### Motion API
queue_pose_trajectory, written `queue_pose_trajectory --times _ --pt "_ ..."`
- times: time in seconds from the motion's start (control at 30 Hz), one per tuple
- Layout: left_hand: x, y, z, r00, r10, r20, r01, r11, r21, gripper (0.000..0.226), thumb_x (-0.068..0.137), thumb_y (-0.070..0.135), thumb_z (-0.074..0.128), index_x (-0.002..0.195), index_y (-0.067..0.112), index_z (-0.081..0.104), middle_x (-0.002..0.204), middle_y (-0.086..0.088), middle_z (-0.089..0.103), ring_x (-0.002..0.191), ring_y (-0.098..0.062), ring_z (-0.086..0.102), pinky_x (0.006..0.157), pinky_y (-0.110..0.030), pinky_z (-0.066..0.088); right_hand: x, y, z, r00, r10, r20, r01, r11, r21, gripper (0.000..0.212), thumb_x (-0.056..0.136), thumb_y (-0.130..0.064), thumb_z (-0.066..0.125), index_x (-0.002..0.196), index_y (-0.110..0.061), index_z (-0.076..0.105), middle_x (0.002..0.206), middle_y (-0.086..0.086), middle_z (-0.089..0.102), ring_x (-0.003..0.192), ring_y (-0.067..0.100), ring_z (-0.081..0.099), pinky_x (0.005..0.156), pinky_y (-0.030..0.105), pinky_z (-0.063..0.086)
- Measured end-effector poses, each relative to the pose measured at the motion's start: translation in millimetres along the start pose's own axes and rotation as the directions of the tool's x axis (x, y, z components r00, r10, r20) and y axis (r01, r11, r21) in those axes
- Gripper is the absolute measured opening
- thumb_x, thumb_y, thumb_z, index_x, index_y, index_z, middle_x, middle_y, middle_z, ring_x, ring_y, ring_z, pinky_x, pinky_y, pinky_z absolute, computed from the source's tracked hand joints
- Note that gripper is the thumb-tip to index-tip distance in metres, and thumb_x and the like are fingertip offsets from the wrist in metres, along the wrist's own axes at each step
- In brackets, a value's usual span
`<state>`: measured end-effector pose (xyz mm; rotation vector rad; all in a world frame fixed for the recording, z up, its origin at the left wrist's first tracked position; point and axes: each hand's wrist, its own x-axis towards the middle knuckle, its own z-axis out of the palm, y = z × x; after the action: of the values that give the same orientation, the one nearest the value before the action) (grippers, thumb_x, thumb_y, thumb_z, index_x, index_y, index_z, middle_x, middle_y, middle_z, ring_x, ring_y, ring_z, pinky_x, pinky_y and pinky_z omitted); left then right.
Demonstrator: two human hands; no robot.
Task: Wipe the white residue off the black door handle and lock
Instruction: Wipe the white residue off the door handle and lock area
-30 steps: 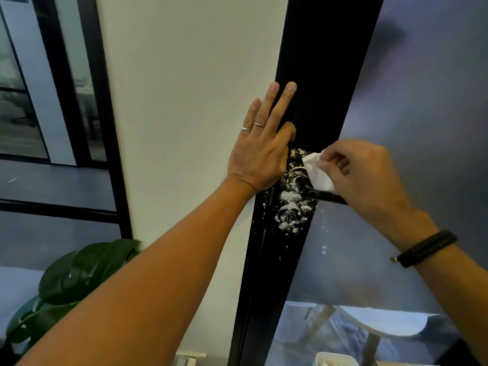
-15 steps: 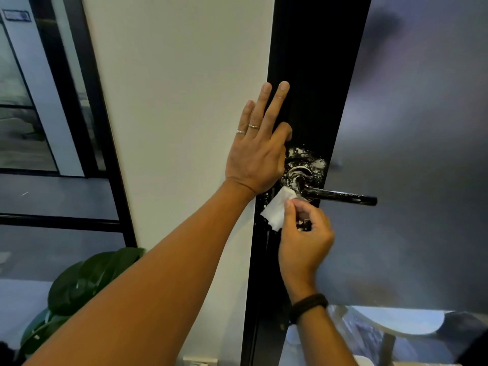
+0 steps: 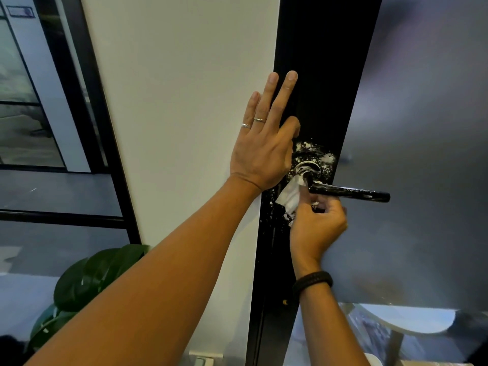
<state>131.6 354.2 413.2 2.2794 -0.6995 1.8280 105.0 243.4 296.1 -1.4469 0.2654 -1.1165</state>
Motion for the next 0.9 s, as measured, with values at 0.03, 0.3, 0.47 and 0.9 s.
queue_pose_trajectory --times 0.03,0.3,0.47,0.9 --pt "0 0 0 1.0 0.0 0.0 0.0 1.0 0.003 0.019 0.101 0.012 0.052 0.099 0.019 0.069 0.171 -0.022 0.033 0.161 -0.046 0.023 0.135 -0.055 0.015 3 1 -6 0.999 -0.038 0.015 0.038 0.999 -0.022 0.02 0.084 -0.041 0.079 0.085 -0.022 0.074 0.084 -0.014 0.06 0.094 0.034 0.062 0.087 0.06 0.053" --pt "0 0 -1 1.0 -0.009 0.004 0.009 1.0 0.003 0.019 0.101 0.012 0.052 0.099 0.019 0.069 0.172 -0.022 0.032 0.162 -0.045 0.021 0.135 -0.054 0.013 13 4 -10 0.987 -0.158 0.025 0.157 0.987 0.034 0.024 0.093 -0.033 0.072 0.11 -0.018 0.079 0.096 -0.031 0.059 0.108 0.024 0.062 0.098 0.059 0.05" --pt "1 1 -1 1.0 -0.014 0.0 0.014 1.0 0.006 0.019 0.101 0.013 0.052 0.099 0.019 0.07 0.172 -0.022 0.033 0.162 -0.045 0.021 0.135 -0.052 0.011 7 14 -11 0.969 -0.233 0.081 0.236 0.971 -0.027 0.012 0.091 -0.02 0.079 0.1 -0.013 0.08 0.098 -0.001 0.075 0.103 0.026 0.065 0.094 0.058 0.049" --pt "0 -1 -1 1.0 -0.01 -0.005 0.01 1.0 -0.001 0.019 0.102 0.013 0.052 0.099 0.018 0.07 0.171 -0.022 0.034 0.161 -0.046 0.023 0.135 -0.054 0.013 13 18 -19 0.972 -0.237 0.007 0.237 0.97 -0.051 0.008 0.092 -0.022 0.075 0.092 -0.014 0.073 0.089 -0.005 0.066 0.092 0.027 0.062 0.085 0.06 0.051"
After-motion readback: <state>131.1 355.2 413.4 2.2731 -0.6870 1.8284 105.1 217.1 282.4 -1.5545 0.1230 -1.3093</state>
